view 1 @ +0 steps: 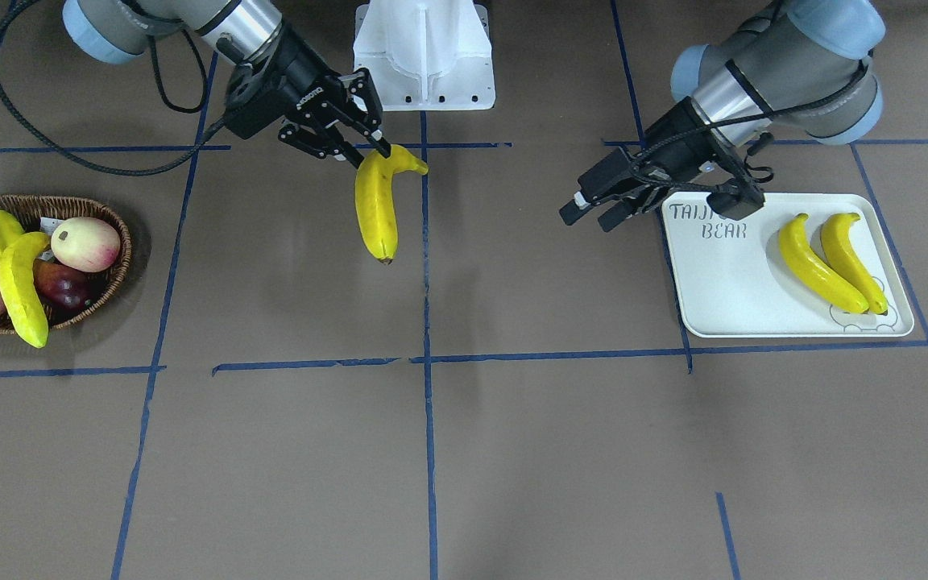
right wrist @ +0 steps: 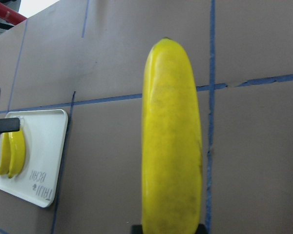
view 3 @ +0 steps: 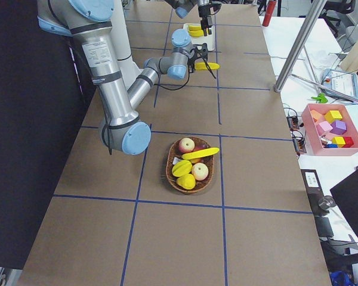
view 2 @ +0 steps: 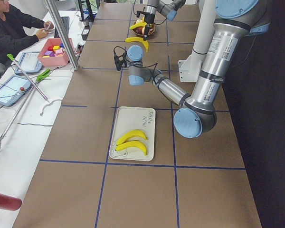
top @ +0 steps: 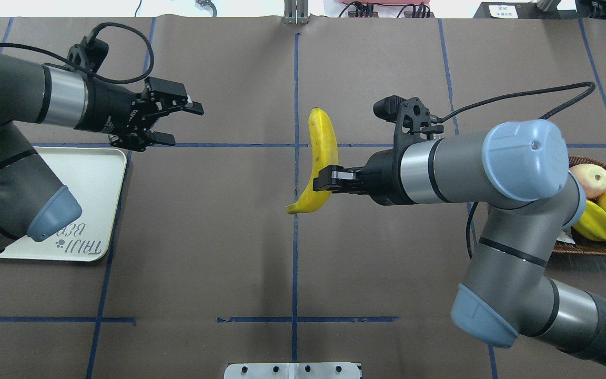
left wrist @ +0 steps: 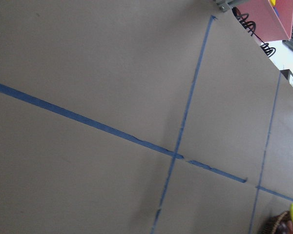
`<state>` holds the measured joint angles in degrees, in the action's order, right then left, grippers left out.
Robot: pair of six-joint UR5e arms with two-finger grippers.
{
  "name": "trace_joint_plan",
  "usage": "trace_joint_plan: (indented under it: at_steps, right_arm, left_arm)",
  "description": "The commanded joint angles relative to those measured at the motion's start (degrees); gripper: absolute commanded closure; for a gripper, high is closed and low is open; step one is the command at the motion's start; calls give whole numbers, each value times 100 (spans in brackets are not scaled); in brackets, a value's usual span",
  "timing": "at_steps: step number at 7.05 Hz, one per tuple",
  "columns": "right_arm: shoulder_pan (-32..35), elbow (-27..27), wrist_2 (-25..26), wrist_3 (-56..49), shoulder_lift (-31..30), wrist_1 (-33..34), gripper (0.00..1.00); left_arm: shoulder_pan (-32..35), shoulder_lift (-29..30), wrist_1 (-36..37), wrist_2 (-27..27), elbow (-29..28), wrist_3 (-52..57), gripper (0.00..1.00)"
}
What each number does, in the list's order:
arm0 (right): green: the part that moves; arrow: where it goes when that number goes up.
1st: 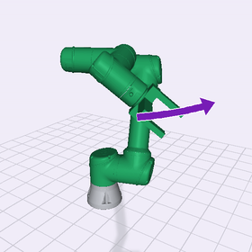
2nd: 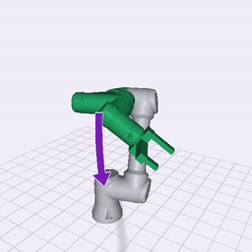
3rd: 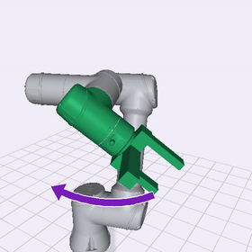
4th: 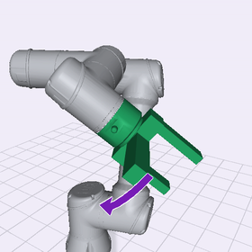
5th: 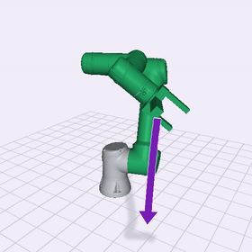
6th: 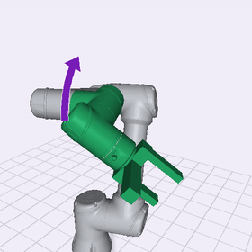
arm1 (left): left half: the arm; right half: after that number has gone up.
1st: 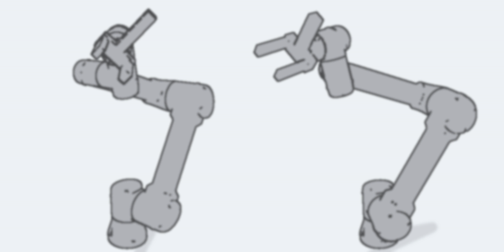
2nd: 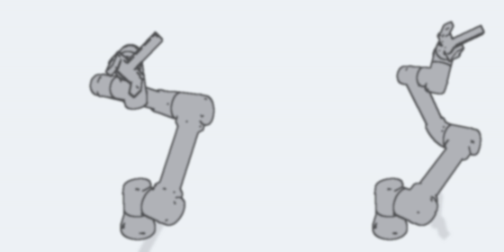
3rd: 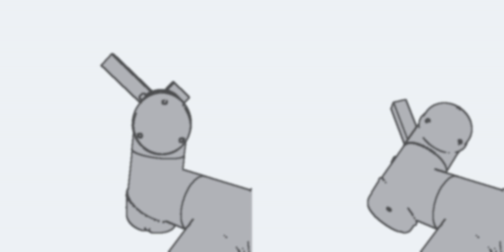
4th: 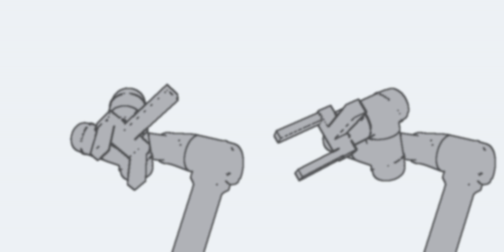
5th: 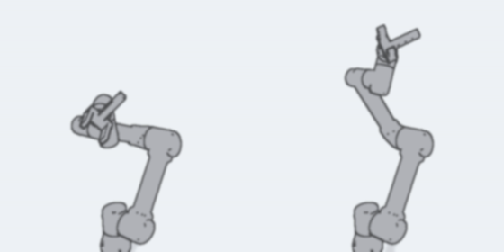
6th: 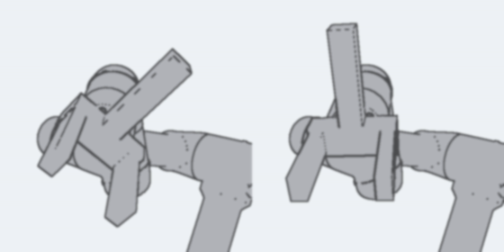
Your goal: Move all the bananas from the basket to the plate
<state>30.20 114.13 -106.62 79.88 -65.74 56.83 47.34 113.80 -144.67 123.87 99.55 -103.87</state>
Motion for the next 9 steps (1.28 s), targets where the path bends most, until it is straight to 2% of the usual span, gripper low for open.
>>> trace_joint_plan:
  at_steps: [1, 2, 4, 7, 8, 9]
  right_arm:
    - [-303, -22, 176, 63, 123, -49, 99]
    - [-357, -22, 176, 63, 123, -58, 99]
    - [-401, -14, 176, 63, 184, -58, 99]
    - [-401, -14, 176, 71, 228, -58, 99]
    - [-410, -14, 176, 71, 237, -58, 98]
    - [-401, -14, 176, 71, 229, -58, 97]
  left_arm:
    - [-269, 519, -9, -125, -111, -177, 1]
    - [-321, 668, 17, -230, -181, -186, 1]
    - [-794, 1002, 9, -887, -400, -414, 1]
    - [-1121, 1118, 0, -1058, -507, -406, 1]
    - [-1174, 1118, 0, -1049, -507, -406, 17]
    - [-1174, 1109, -9, -1040, -472, -362, 80]
